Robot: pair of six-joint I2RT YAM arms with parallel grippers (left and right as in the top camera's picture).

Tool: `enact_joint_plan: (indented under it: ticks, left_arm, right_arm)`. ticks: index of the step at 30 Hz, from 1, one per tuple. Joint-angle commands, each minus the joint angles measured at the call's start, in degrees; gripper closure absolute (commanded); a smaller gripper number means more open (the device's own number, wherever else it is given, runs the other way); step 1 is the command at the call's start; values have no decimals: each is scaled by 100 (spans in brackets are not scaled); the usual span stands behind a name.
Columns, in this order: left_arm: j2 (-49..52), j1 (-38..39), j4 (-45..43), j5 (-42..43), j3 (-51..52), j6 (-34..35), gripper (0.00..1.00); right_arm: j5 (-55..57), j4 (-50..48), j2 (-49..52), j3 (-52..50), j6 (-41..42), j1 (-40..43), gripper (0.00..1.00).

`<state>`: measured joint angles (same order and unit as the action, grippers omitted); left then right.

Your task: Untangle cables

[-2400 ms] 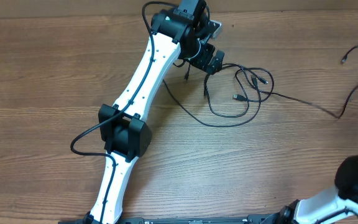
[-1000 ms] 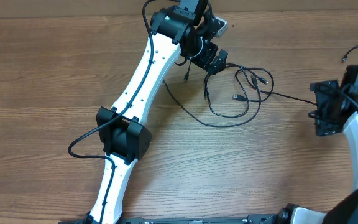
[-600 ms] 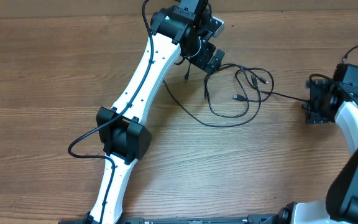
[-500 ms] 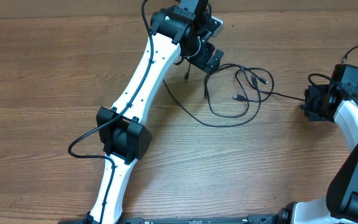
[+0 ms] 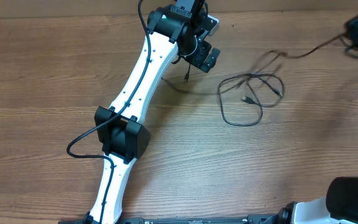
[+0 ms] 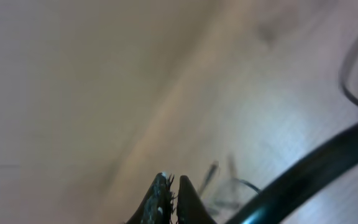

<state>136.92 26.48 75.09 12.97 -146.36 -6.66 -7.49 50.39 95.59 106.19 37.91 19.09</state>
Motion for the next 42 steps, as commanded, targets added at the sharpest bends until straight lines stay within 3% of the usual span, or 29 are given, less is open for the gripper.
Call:
enact_joint_plan:
  ticks: [1, 9, 21, 33, 38, 42]
  left_arm:
    - [-260, -26, -11, 15, -92, -96, 0]
    - [-260, -24, -13, 17, -92, -37, 0]
    - [-260, -26, -35, 17, -92, -37, 1]
    - [-260, -24, -37, 17, -92, 46, 0]
    - [-260, -24, -92, 17, -92, 46, 0]
    - [-260, -24, -264, 17, -92, 46, 0]
  right_arm:
    - [57, 153, -184, 1128, -544, 15, 96]
    - [98, 289, -190, 2269, -813, 15, 96]
    - [732, 116, -334, 2332, -1294, 15, 96]
    - [3381, 179, -321, 2330, -1803, 326, 96]
    - [2951, 85, -142, 2323, -1943, 999, 96]
    - [1753, -363, 254, 2321, -2352, 1370, 96]
